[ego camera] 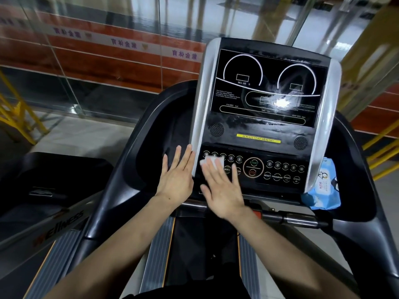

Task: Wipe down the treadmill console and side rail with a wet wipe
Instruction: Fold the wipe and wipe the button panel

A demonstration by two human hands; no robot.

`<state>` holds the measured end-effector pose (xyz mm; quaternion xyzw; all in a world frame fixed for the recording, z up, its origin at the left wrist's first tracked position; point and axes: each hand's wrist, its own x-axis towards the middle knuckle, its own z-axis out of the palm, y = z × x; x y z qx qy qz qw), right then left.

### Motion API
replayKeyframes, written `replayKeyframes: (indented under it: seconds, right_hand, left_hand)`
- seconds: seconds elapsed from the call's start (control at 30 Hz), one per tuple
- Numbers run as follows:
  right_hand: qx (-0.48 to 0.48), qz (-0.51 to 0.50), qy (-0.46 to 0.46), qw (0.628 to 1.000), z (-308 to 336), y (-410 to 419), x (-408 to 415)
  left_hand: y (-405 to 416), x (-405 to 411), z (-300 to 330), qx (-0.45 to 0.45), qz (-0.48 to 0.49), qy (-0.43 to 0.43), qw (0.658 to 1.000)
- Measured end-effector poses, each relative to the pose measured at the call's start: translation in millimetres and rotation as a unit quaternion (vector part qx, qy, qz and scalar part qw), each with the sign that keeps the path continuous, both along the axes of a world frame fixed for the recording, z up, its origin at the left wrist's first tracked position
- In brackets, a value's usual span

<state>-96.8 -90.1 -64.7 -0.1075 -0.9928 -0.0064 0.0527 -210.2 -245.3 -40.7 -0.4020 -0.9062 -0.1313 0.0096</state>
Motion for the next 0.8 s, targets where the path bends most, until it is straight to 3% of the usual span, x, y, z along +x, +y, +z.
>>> replayKeyframes:
  seconds: [0.1, 0.37, 0.57, 0.67, 0.8]
  right_hand:
    - [0.013, 0.002, 0.002, 1.000, -10, 5, 20]
    - [-0.067, -0.176, 0.011, 0.982, -9, 15, 40]
    - [-0.032, -0.044, 0.005, 0.999, -5, -10, 7]
    - [-0.049, -0.139, 0.046, 0.988, -7, 28, 38]
    - [-0.106, -0.243, 0.026, 0.964, -7, 48, 50]
  left_hand:
    - [3, 1, 2, 0.005, -0.008, 0.007, 1.000]
    - [-1, 2, -11, 0.012, -0.021, 0.021, 0.999]
    - [-2, 3, -13, 0.001, -0.018, 0.013, 1.000]
    - [1, 5, -14, 0.013, -0.014, 0.009, 1.000]
    - [3, 8, -16, 0.028, -0.019, 0.003, 0.999]
